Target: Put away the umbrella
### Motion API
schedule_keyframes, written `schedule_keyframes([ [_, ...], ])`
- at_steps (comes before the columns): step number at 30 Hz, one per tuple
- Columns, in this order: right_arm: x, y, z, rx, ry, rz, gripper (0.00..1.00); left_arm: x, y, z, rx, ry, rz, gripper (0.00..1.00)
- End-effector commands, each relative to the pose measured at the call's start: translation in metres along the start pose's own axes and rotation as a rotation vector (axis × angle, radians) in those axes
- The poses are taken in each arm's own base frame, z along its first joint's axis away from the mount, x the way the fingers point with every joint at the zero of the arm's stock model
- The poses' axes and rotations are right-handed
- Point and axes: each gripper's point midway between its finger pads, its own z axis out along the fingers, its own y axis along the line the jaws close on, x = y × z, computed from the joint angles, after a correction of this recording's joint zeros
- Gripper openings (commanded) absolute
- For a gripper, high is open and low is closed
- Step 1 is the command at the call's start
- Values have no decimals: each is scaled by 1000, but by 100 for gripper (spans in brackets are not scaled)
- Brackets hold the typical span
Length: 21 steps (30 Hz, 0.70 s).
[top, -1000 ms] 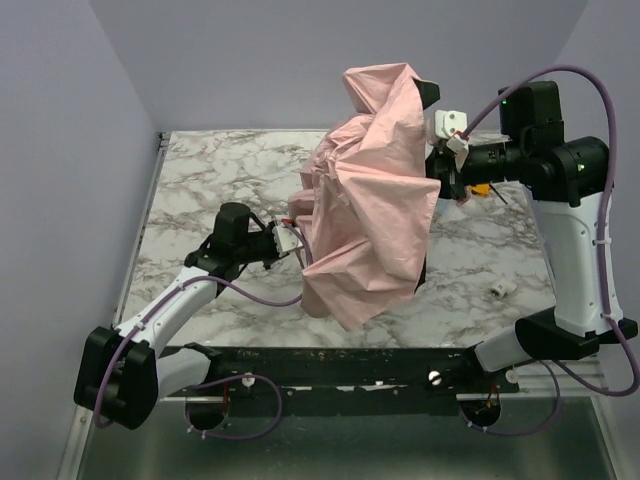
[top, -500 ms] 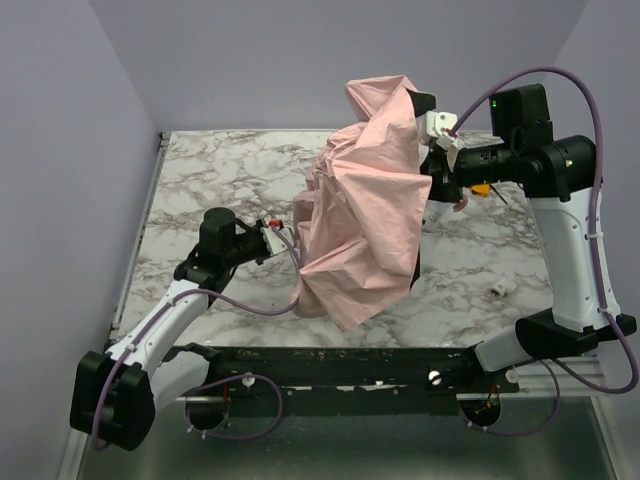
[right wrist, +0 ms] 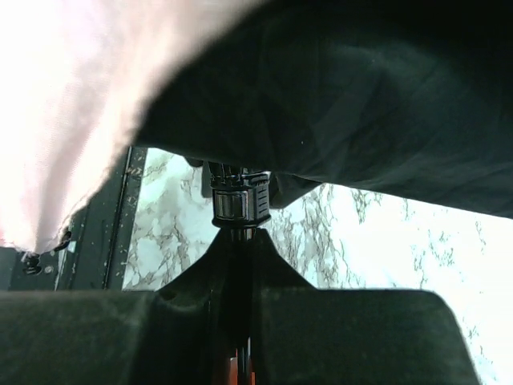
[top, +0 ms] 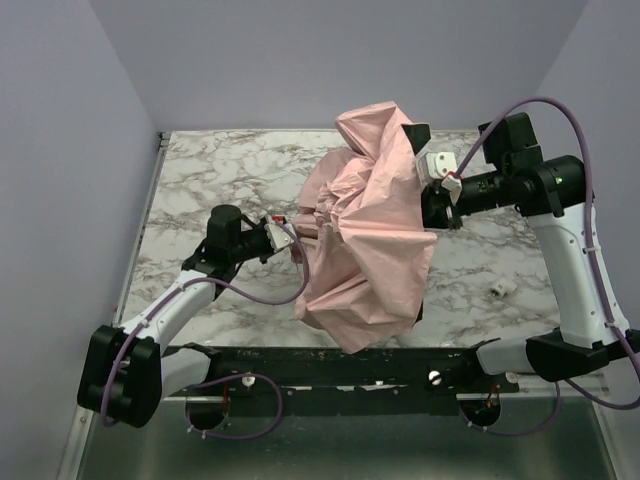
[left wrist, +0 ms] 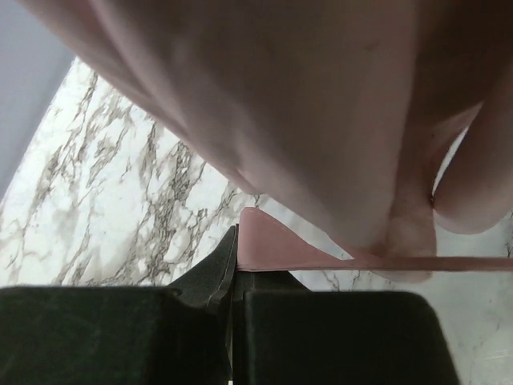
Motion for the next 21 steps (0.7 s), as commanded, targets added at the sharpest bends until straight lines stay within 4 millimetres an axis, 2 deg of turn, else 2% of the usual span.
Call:
schedule_keyframes([
  [1, -36, 7, 0, -57, -161, -80, 0, -15, 3, 9, 47, -69, -22, 0],
  [4, -31, 13, 7, -95, -185, -64, 1, -19, 11, 13, 20, -89, -17, 0],
  [7, -12, 20, 16, -120, -153, -40, 1, -30, 22, 13, -10, -127, -19, 0],
  [10, -3, 30, 18, -134, -148, -23, 1, -42, 32, 8, -50, -190, -37, 0],
  [15, -6, 38, 16, -140, -168, -28, 0, -58, 35, 2, -80, -270, -46, 0],
  [21, -5, 45, 22, -171, -181, -31, 1, -51, 37, 14, -52, -266, -92, 0],
])
